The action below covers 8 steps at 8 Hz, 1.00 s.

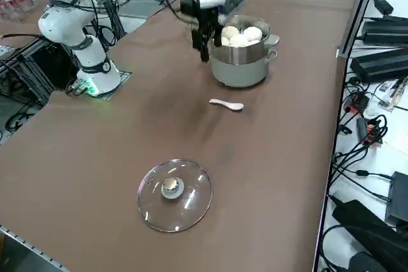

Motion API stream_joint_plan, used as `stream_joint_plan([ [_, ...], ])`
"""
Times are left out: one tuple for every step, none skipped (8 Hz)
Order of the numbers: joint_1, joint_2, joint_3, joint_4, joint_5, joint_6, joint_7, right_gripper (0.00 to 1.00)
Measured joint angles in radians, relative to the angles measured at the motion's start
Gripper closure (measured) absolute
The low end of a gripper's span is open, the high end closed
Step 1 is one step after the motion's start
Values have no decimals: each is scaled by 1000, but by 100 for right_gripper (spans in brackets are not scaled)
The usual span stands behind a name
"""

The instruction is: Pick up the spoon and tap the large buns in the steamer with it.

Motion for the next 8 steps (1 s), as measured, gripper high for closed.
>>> stream_joint_plan([
  [0, 12, 0, -77, 0, 107, 0, 2],
  [0, 32, 0, -136, 0, 199, 1, 3],
  [0, 60, 0, -173, 0, 264, 1, 3],
  [0, 99, 0, -190, 0, 308, 1, 4],
  [0, 139, 0, -194, 0, 346, 1, 4],
  [0, 173, 0, -193, 0, 375, 2, 5],
  [0, 201, 0, -193, 0, 401, 2, 6],
  [0, 222, 0, -193, 0, 426, 3, 7],
])
